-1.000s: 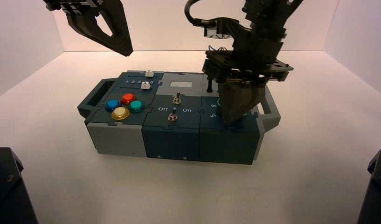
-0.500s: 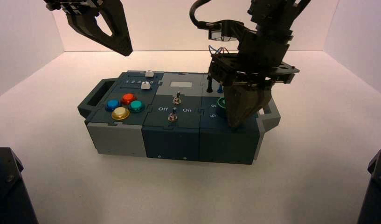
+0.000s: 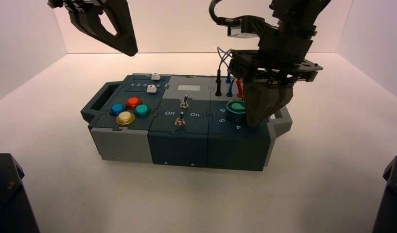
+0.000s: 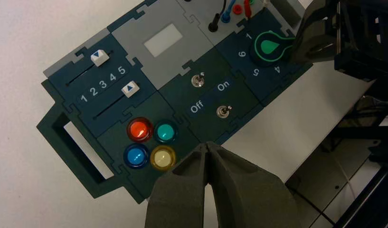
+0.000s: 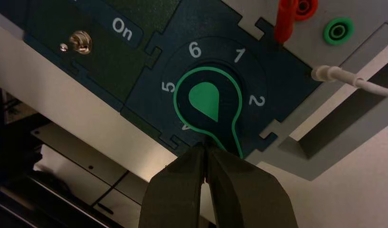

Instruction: Turn the knob to position 1.

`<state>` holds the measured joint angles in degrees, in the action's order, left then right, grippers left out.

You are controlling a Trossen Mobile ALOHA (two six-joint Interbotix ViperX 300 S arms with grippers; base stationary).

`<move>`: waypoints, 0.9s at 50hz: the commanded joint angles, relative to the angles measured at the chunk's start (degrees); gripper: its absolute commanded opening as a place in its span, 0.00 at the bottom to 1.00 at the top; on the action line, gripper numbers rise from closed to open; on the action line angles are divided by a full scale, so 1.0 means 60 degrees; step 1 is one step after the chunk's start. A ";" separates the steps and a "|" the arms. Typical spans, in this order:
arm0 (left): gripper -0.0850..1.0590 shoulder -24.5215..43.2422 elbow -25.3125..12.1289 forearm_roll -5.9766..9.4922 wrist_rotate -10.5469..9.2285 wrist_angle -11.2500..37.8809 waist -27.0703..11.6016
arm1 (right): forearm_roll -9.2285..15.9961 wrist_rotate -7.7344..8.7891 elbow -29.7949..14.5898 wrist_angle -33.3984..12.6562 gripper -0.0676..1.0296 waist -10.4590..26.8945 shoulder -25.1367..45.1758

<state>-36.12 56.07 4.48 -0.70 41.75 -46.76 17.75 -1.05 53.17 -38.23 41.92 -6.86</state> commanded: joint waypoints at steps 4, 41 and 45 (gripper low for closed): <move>0.05 0.0029 -0.0322 -0.0073 0.0015 -0.0015 0.0015 | -0.0425 -0.0352 -0.0146 -0.0073 0.04 -0.0132 -0.0220; 0.05 0.0293 -0.0571 -0.0103 0.0015 0.0117 0.0029 | -0.1099 -0.0439 -0.0381 -0.0381 0.04 -0.0601 -0.0308; 0.05 0.0293 -0.0571 -0.0103 0.0015 0.0117 0.0015 | -0.1172 -0.0439 -0.0396 -0.0366 0.04 -0.0630 -0.0308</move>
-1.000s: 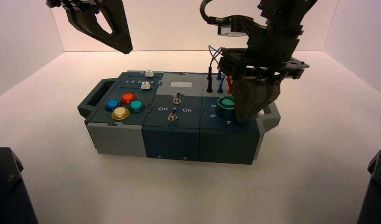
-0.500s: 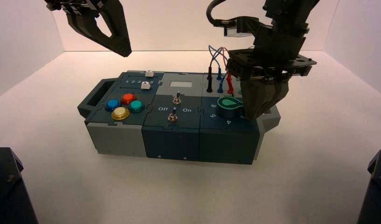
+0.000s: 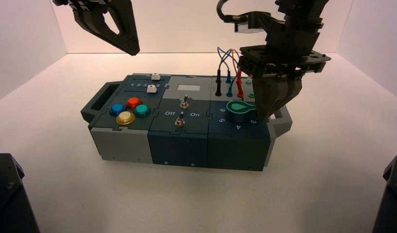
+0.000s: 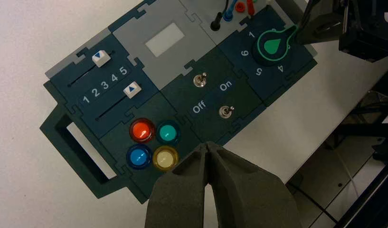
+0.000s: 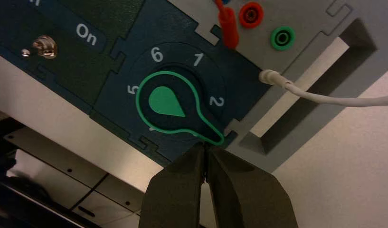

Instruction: Turn the knob to position 1.

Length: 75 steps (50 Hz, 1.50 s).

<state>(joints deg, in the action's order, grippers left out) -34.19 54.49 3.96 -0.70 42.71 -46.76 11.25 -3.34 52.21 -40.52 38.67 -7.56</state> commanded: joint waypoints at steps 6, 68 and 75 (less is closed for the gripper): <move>0.05 0.0000 -0.0322 -0.0015 0.0015 -0.0044 0.0029 | -0.0176 -0.0044 -0.0293 0.0015 0.04 -0.0117 -0.0176; 0.05 0.0366 -0.0396 -0.0029 0.0015 -0.0044 0.0029 | -0.0659 0.0000 -0.1318 -0.0132 0.04 -0.0132 0.0586; 0.05 0.0483 -0.0454 -0.0059 0.0015 -0.0044 0.0015 | -0.0659 0.0000 -0.1377 -0.0146 0.04 -0.0132 0.0615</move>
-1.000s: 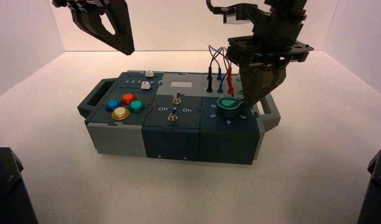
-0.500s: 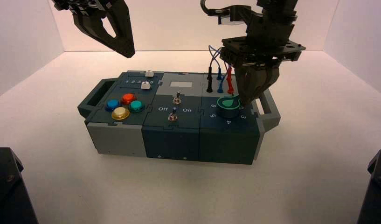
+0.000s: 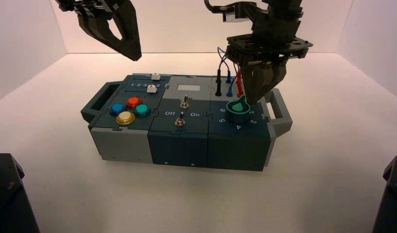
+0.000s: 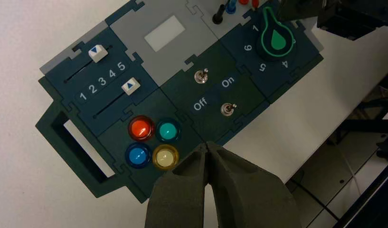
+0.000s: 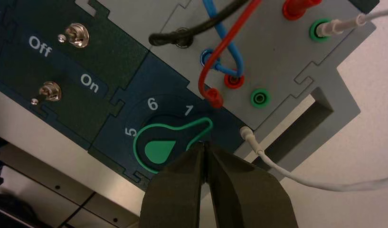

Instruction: Turn the knob to position 1.

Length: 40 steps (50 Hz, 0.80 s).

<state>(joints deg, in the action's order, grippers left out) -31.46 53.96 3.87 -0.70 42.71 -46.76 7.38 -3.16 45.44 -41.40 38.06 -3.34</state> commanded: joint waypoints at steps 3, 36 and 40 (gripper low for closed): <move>0.05 0.0059 -0.0396 -0.0044 0.0029 -0.0044 0.0029 | -0.0015 -0.0029 -0.0278 0.0000 0.04 -0.0029 -0.0073; 0.05 0.0073 -0.0396 -0.0117 0.0044 -0.0044 0.0015 | -0.0088 -0.0015 -0.0601 -0.0029 0.04 -0.0029 0.0264; 0.05 0.0073 -0.0396 -0.0132 0.0044 -0.0044 0.0015 | -0.0088 -0.0015 -0.0630 -0.0029 0.04 -0.0029 0.0278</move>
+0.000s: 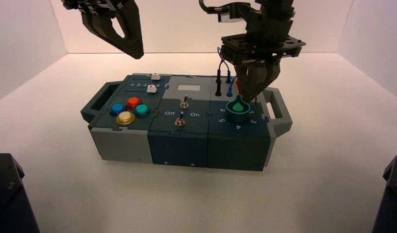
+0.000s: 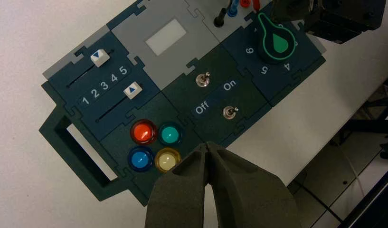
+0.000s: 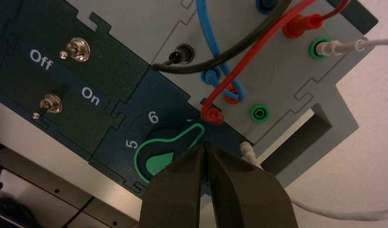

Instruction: Turn the knob to position 1.

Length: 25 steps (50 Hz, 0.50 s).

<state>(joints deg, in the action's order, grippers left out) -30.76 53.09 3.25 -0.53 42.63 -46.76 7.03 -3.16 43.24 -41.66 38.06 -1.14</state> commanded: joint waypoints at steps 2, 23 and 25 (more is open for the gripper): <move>0.05 -0.0044 -0.0249 -0.0029 0.0015 -0.0029 0.0015 | -0.0029 -0.0029 -0.0264 0.0000 0.04 -0.0029 -0.0073; 0.05 -0.0103 -0.0220 -0.0117 0.0015 -0.0029 0.0029 | -0.0176 -0.0029 0.0015 -0.0088 0.04 -0.0029 -0.0425; 0.05 -0.0117 -0.0220 -0.0132 0.0015 -0.0015 0.0015 | -0.0205 -0.0029 0.0044 -0.0146 0.04 -0.0029 -0.0527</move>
<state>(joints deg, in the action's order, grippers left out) -30.76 53.09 2.81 -0.62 42.71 -46.76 6.33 -3.16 43.68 -42.19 38.06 -1.49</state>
